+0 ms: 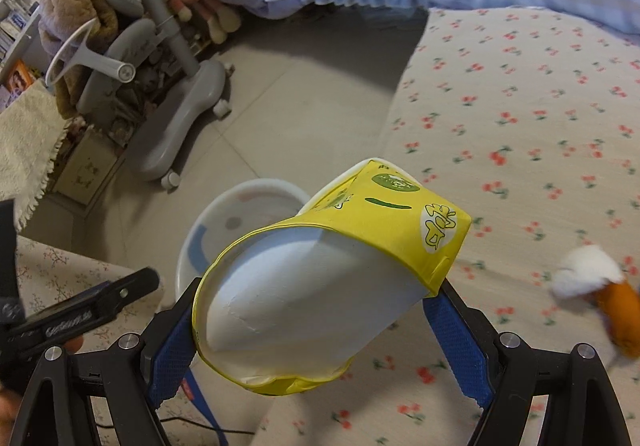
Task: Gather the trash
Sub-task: 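Carry the yogurt bottle to the wastebasket and open the left tool, then drop the yellow cup into the wastebasket with the right tool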
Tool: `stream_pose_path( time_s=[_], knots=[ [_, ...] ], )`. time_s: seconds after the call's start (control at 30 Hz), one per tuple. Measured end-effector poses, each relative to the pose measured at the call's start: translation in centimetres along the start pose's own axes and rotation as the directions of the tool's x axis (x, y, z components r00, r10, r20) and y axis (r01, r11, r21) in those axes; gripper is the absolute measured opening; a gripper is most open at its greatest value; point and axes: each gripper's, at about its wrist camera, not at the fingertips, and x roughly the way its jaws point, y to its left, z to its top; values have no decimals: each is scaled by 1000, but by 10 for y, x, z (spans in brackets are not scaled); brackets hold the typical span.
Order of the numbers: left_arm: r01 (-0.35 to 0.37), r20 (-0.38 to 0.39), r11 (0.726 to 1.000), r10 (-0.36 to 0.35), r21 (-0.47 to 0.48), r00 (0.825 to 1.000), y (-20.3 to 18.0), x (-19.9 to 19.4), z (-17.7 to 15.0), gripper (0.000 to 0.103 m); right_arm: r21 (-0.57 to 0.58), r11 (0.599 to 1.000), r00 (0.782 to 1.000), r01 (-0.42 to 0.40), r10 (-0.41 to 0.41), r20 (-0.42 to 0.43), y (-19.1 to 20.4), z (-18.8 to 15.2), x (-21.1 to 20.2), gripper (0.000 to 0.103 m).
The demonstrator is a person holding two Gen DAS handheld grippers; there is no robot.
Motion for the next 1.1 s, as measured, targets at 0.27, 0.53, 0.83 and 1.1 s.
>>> stream_pose_path(
  time_s=[0.27,0.53,0.83,1.1],
  knots=[
    [-49,6,999,49,9,999,31,1,-3,96,-17,1000,998,2,-3,-63,18,-3,45,89],
    [-51,7,999,51,-2,999,44,1,-4,96,5,999,996,-52,52,-79,21,-2,61,96],
    [-26,17,1000,26,8,1000,33,-6,-8,96,-7,999,999,-41,41,-21,20,-1,29,102],
    [54,16,997,-55,57,998,-7,-16,-12,96,-26,994,994,107,-107,20,-11,-13,-28,102]
  ],
)
